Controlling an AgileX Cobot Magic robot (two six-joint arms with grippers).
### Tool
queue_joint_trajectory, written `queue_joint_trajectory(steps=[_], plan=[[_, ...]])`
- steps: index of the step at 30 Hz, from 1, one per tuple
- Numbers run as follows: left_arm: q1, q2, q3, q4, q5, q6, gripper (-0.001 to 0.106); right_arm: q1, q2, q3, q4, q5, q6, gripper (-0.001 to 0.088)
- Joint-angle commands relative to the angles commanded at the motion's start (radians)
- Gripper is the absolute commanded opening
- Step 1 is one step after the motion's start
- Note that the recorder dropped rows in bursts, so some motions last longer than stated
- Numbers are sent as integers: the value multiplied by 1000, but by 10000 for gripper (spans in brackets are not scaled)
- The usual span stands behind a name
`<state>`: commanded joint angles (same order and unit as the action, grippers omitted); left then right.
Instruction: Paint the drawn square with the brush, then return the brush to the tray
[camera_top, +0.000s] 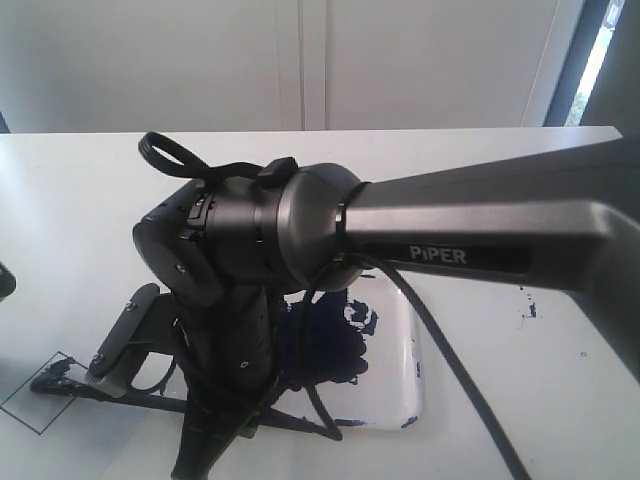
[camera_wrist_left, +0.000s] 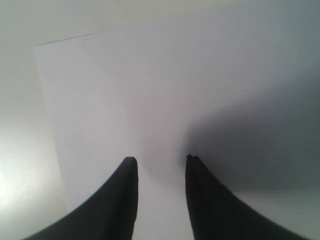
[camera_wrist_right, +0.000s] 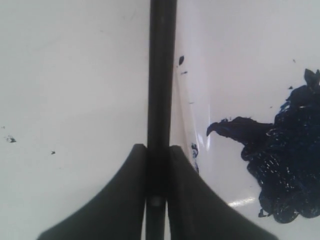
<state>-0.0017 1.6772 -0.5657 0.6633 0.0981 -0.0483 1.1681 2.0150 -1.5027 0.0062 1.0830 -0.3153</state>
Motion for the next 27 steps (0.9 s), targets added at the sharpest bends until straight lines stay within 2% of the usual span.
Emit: queue_joint_trajectory(steps=[10,13,23,27], plan=[[0,0,0,-4,11,-7,400,28,0,0,2,-3,-3,0],[0,0,0,-4,20,-50,400,34,0,0,2,-5,-3,0],[0,-2,-3,-20,33,-86,400,34,0,0,0,-5,-3,0],[0,-2,-34,-43,92,-116,397,34,0,0,0,-8,-3,0]])
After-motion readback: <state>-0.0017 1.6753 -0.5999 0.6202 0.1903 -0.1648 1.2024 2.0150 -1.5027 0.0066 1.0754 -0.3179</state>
